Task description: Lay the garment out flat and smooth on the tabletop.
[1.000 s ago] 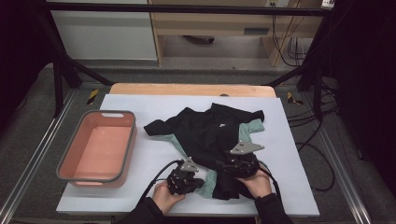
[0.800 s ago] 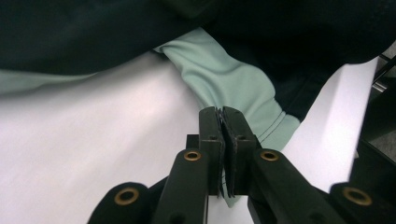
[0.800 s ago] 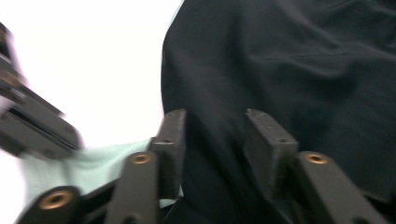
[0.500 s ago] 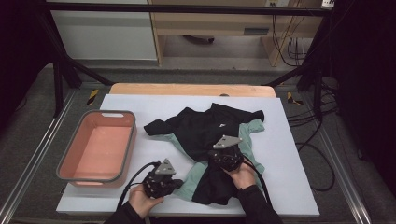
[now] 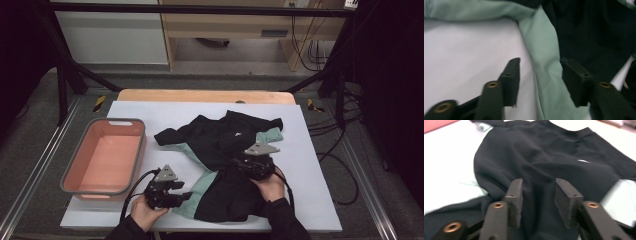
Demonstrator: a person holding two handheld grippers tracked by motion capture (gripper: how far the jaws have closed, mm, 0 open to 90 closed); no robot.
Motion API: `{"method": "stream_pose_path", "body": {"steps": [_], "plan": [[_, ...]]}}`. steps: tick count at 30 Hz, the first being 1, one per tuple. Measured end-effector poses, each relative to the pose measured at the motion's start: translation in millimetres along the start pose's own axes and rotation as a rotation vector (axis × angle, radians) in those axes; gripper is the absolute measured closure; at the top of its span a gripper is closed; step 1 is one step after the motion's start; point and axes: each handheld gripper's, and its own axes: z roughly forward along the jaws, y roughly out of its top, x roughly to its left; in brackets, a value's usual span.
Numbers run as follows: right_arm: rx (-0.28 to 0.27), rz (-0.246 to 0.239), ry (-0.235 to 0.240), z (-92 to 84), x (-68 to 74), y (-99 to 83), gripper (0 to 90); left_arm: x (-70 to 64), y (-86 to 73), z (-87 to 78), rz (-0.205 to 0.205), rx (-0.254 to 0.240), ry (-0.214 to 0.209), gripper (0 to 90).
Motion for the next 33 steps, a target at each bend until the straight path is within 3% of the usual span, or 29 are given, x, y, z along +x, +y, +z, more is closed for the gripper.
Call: {"method": "stream_pose_path", "body": {"steps": [3, 7, 10, 13, 15, 17, 20, 22, 23, 26, 30, 33], "plan": [[-0.003, 0.038, -0.037, -17.6, -20.2, -12.8, 50.9, 5.4, 11.0, 15.4, -0.015, -0.008, 0.007, 41.2], [0.036, 0.144, -0.059, -28.6, -46.8, -33.6, 47.5, 15.2, 23.9, 36.9, -0.041, 0.000, 0.009, 40.0], [0.088, 0.154, -0.084, -24.1, -56.6, -44.9, 47.0, 20.5, 28.8, 51.8, -0.076, 0.009, -0.036, 41.9], [0.131, 0.172, -0.098, -16.4, -63.0, -50.9, 47.1, 18.8, 30.1, 60.2, -0.065, 0.018, -0.020, 51.2], [0.157, 0.181, -0.097, -11.0, -64.4, -53.6, 47.6, 19.9, 30.1, 62.4, -0.079, 0.030, -0.045, 60.0], [0.178, 0.185, -0.089, -5.7, -64.5, -55.8, 50.3, 18.8, 29.6, 63.3, -0.068, 0.051, -0.043, 69.4], [0.186, 0.194, -0.064, -0.4, -66.0, -57.2, 64.1, 16.7, 30.2, 58.1, -0.049, 0.047, -0.045, 85.2], [0.192, 0.179, -0.052, 0.1, -65.8, -56.5, 81.9, 16.6, 31.0, 51.6, -0.035, 0.048, -0.029, 87.9], [0.195, 0.182, -0.036, -0.1, -65.8, -55.3, 86.1, 17.6, 30.6, 46.9, -0.029, 0.044, -0.016, 88.2], [0.193, 0.163, -0.041, -3.1, -66.6, -49.1, 87.4, 25.4, 27.2, 29.9, -0.036, 0.034, 0.002, 88.6], [0.097, 0.163, -0.097, -7.5, -69.8, -39.2, 87.4, 36.9, 22.5, 7.7, -0.059, 0.000, 0.058, 88.7], [0.055, 0.156, -0.123, -2.0, -71.6, -35.2, 84.0, 44.0, 19.8, 4.0, -0.108, -0.017, 0.037, 88.3]]}}
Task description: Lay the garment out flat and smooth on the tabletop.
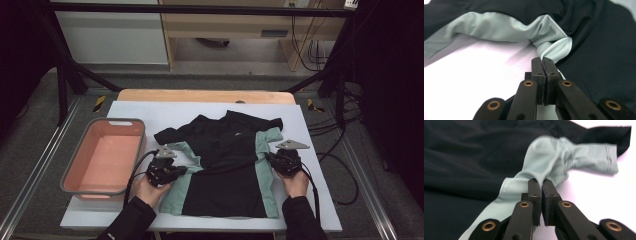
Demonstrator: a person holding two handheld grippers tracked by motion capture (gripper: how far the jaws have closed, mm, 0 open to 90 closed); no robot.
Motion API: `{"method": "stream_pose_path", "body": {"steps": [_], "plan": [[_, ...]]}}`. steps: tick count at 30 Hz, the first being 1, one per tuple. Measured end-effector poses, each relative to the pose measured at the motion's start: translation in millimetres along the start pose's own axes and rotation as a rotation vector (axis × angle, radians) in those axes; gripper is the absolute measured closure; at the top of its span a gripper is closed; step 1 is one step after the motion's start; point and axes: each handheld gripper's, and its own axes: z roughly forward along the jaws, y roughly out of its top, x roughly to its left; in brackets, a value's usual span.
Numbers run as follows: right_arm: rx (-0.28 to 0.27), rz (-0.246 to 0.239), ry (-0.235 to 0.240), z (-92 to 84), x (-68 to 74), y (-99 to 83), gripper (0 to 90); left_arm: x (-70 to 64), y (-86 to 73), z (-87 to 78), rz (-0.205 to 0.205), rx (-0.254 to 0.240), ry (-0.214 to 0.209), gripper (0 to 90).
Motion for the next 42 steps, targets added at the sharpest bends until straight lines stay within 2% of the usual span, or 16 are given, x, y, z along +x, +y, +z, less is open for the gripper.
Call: {"method": "stream_pose_path", "body": {"steps": [2, 4, 7, 9, 12, 16, 18, 22, 24, 27, 29, 31, 36, 38, 40, 42], "plan": [[0.008, 0.007, 0.000, 5.0, 2.5, 0.1, 76.6, -2.0, -4.0, 1.6, 0.008, 0.002, -0.008, 86.1], [0.012, 0.008, 0.007, 2.9, 5.1, -0.9, 64.6, -6.1, -9.0, 0.4, 0.022, 0.004, 0.019, 69.1], [-0.021, 0.020, 0.040, -12.8, 8.6, -3.7, 49.6, -9.6, -19.2, -6.4, 0.031, -0.007, 0.013, 54.1], [-0.050, 0.023, 0.085, -25.3, 12.0, -10.1, 43.5, -11.9, -27.3, -10.7, 0.036, -0.008, 0.012, 50.5], [-0.025, 0.015, 0.136, -38.2, 19.6, -24.8, 40.2, -13.9, -38.0, -14.5, 0.034, 0.006, 0.022, 49.6], [0.028, 0.007, 0.169, -45.0, 25.3, -45.5, 41.6, -15.8, -48.9, -14.6, 0.007, 0.028, 0.021, 53.1], [0.050, 0.000, 0.179, -48.3, 26.8, -54.2, 43.8, -17.3, -52.0, -14.5, 0.014, 0.045, 0.039, 54.1], [0.080, 0.009, 0.188, -52.5, 27.4, -67.1, 52.0, -19.4, -56.7, -16.1, 0.000, 0.062, 0.030, 63.1], [0.102, 0.010, 0.194, -53.0, 29.2, -71.6, 58.3, -21.4, -60.3, -16.4, 0.007, 0.071, 0.042, 68.4], [0.110, 0.010, 0.211, -54.8, 33.2, -73.4, 76.1, -23.1, -63.4, -19.9, 0.017, 0.085, 0.058, 83.1], [0.125, -0.001, 0.219, -56.5, 36.4, -72.7, 83.1, -23.6, -65.1, -22.9, 0.015, 0.093, 0.040, 88.3], [0.142, -0.013, 0.218, -61.1, 37.4, -71.5, 84.2, -26.4, -66.9, -26.6, 0.027, 0.107, 0.021, 89.6], [0.151, 0.024, 0.226, -86.2, 25.7, -80.3, 84.4, -42.8, -75.5, -37.4, 0.043, 0.128, -0.045, 89.8], [0.179, 0.034, 0.232, -94.5, 21.6, -85.1, 83.6, -49.7, -76.5, -41.5, 0.048, 0.118, -0.065, 89.7], [0.179, 0.034, 0.234, -97.5, 20.3, -88.7, 80.3, -51.4, -72.7, -43.1, 0.056, 0.090, -0.050, 88.3], [0.159, 0.036, 0.225, -95.6, 19.9, -87.5, 69.7, -47.4, -64.7, -41.3, 0.046, 0.057, -0.032, 78.4]]}}
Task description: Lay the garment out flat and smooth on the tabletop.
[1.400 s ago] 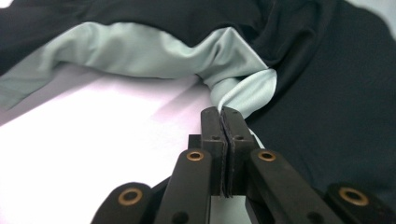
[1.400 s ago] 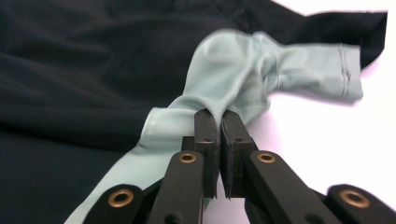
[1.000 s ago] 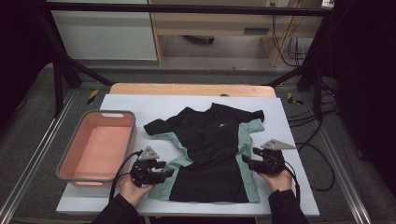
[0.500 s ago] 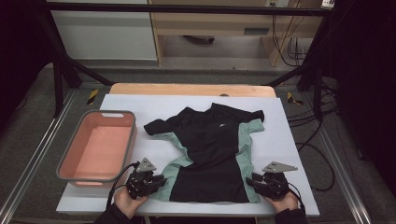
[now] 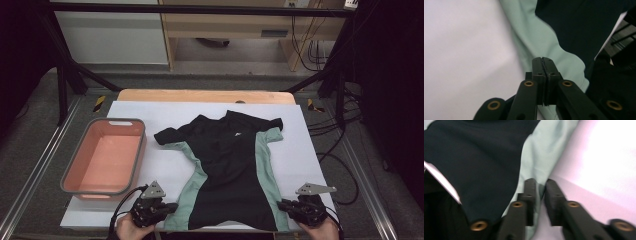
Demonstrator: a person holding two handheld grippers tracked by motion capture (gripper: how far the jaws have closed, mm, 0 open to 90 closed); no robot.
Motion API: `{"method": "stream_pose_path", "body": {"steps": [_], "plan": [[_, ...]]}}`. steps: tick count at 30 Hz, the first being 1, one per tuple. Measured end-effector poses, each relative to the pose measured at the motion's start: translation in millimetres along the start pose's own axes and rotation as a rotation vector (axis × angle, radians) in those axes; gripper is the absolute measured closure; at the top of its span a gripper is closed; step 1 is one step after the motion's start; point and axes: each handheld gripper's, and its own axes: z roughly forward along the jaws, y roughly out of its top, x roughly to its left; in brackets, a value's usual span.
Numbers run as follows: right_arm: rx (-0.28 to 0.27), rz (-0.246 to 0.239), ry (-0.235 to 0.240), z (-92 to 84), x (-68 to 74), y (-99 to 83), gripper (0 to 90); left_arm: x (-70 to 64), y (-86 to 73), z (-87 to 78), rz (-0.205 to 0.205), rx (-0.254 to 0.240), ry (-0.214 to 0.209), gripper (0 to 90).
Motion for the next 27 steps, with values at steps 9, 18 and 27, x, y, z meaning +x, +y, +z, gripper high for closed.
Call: {"method": "stream_pose_path", "body": {"steps": [9, 18, 27], "plan": [[-0.096, -0.008, -0.084, 18.5, -16.1, 26.1, 54.5, 37.3, 40.4, 36.5, -0.066, -0.063, 0.075, 50.2], [-0.048, -0.001, -0.089, 45.8, -21.9, 37.3, 66.1, 39.9, 48.6, 63.9, -0.076, -0.015, 0.036, 64.7], [-0.042, -0.006, -0.086, 29.0, -21.2, 33.3, 88.8, 24.7, 40.2, 46.1, -0.009, 0.016, 0.020, 90.0]]}}
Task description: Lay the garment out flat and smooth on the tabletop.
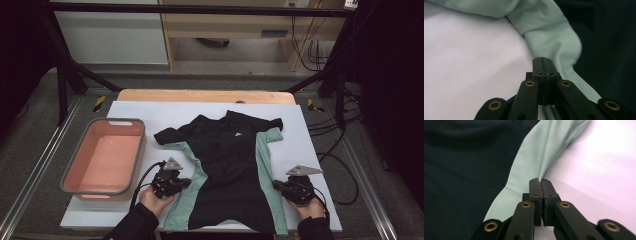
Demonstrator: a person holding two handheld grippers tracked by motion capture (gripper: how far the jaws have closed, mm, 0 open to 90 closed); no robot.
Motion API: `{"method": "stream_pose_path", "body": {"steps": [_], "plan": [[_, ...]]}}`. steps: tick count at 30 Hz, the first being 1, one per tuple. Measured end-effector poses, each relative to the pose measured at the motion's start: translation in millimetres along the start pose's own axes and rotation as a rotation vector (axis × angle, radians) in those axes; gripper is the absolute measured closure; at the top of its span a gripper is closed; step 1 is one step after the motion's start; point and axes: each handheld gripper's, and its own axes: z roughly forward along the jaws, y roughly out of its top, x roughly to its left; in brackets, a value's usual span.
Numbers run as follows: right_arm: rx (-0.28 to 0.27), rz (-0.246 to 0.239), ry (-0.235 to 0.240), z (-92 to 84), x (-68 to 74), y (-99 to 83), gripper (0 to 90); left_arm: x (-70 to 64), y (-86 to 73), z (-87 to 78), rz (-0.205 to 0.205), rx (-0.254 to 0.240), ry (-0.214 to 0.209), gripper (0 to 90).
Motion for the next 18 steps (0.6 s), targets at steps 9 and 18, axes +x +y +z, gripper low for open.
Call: {"method": "stream_pose_path", "body": {"steps": [9, 18], "plan": [[-0.053, -0.014, -0.027, -6.7, -0.6, -4.8, 67.3, 11.2, 15.0, 13.1, -0.053, -0.047, 0.084, 53.6], [-0.043, -0.011, -0.031, 2.0, -3.0, -4.7, 61.9, 8.8, 18.8, 33.6, -0.056, -0.027, -0.005, 77.7]]}}
